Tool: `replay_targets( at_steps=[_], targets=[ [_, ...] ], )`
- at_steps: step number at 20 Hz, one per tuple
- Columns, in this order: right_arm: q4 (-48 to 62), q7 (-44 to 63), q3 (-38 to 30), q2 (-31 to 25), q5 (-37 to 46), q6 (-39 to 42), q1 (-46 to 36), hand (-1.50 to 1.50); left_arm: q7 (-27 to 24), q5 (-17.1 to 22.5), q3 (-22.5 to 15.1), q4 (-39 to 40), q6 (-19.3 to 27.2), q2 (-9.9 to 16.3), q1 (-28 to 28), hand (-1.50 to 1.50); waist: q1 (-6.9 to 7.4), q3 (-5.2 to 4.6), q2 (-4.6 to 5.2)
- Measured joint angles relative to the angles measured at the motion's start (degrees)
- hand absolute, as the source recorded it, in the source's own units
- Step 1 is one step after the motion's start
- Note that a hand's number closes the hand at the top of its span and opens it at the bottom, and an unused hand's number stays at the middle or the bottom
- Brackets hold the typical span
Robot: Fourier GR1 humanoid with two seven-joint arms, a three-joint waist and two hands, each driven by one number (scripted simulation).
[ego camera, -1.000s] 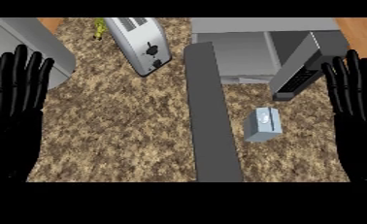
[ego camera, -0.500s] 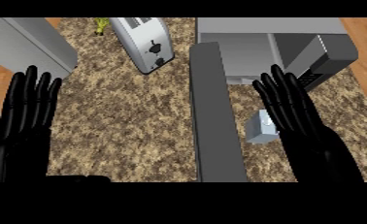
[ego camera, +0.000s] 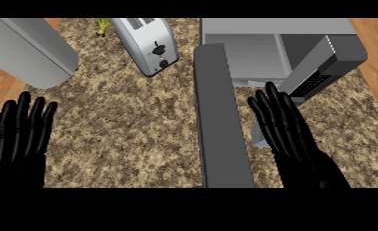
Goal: Pick up the milk, place it into the microwave and close the microwave
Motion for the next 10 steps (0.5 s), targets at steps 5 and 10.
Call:
replay_targets(
  at_steps=[5, 10],
  targets=[
    [1.7, -1.5, -3.6, -1.0, 0.9, -0.2, 0.9, -1.50, -1.8, 2.5, 1.9, -0.6, -2.5, 0.8, 3.1, -1.50, 0.00, 0.00, 0.03],
    [6.0, -4.0, -7.3, -1.4, 0.7, -0.1, 1.1, -1.50, -4.6, 1.5, 0.2, -1.6, -3.3, -0.2, 7.3, -1.50, 0.08, 0.01, 0.04]
  ],
)
